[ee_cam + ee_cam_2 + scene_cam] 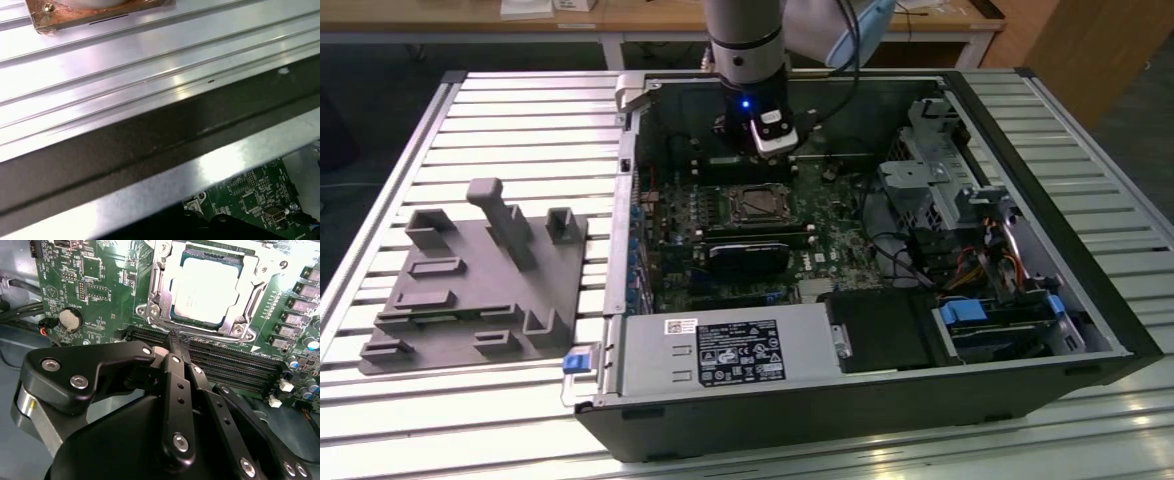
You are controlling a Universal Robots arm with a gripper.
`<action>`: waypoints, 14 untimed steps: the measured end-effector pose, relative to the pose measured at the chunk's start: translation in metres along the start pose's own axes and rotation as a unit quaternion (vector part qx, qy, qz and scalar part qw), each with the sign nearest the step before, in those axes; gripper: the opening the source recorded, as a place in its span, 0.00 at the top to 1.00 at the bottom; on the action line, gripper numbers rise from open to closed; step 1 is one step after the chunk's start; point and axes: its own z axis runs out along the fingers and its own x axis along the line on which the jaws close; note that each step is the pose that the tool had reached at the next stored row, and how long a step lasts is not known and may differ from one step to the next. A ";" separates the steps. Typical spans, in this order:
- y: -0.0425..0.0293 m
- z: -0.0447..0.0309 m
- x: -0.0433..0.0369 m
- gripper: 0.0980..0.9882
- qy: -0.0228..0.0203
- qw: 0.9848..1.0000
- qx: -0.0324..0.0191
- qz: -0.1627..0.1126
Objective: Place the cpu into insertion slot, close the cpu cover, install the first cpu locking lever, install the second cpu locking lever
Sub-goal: 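Install the first cpu locking lever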
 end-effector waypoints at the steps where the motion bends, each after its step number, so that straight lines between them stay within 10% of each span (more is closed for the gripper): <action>1: 0.0000 0.0000 0.0000 0.99 0.000 1.000 0.000 0.000; 7: 0.0000 0.0000 -0.0001 0.99 0.002 1.000 0.004 0.000; 14: 0.0010 0.0010 -0.0029 0.99 0.018 0.999 0.038 -0.003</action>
